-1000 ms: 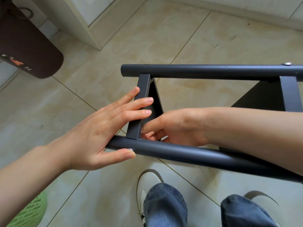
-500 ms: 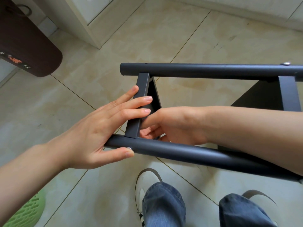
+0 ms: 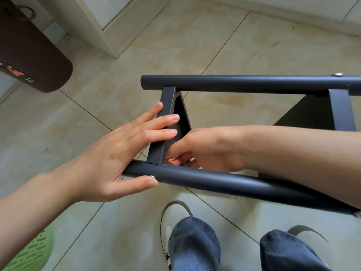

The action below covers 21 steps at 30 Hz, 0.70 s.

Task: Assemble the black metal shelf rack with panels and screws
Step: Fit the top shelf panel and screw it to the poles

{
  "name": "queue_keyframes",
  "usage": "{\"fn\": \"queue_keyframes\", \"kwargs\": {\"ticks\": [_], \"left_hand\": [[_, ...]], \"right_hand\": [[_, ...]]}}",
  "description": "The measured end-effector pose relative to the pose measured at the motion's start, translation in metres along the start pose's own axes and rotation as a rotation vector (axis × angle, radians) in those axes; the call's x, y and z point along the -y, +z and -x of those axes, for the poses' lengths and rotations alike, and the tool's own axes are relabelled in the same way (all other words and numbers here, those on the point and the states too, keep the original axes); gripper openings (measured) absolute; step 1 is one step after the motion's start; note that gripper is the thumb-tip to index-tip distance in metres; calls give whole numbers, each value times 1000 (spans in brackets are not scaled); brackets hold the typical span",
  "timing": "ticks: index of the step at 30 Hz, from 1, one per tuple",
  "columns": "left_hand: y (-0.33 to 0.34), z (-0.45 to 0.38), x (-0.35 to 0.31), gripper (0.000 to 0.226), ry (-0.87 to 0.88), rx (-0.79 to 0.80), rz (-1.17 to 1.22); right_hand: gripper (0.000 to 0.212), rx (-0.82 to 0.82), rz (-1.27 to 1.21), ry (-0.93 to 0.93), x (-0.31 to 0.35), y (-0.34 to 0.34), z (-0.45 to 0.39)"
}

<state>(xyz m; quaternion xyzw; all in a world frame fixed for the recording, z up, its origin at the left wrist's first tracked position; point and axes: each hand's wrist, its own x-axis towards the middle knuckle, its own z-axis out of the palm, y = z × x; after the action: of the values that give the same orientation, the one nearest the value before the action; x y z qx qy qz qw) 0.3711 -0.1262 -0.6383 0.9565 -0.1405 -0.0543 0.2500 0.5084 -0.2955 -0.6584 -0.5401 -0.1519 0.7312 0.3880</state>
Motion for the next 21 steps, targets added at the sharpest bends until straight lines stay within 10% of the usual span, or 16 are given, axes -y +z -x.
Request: {"fn": "queue_keyframes", "kwargs": {"ticks": [21], "left_hand": [[0,-1,-2,63,-2,-2,10]], "right_hand": [[23,-8,-12,20,0,2,0]]}}
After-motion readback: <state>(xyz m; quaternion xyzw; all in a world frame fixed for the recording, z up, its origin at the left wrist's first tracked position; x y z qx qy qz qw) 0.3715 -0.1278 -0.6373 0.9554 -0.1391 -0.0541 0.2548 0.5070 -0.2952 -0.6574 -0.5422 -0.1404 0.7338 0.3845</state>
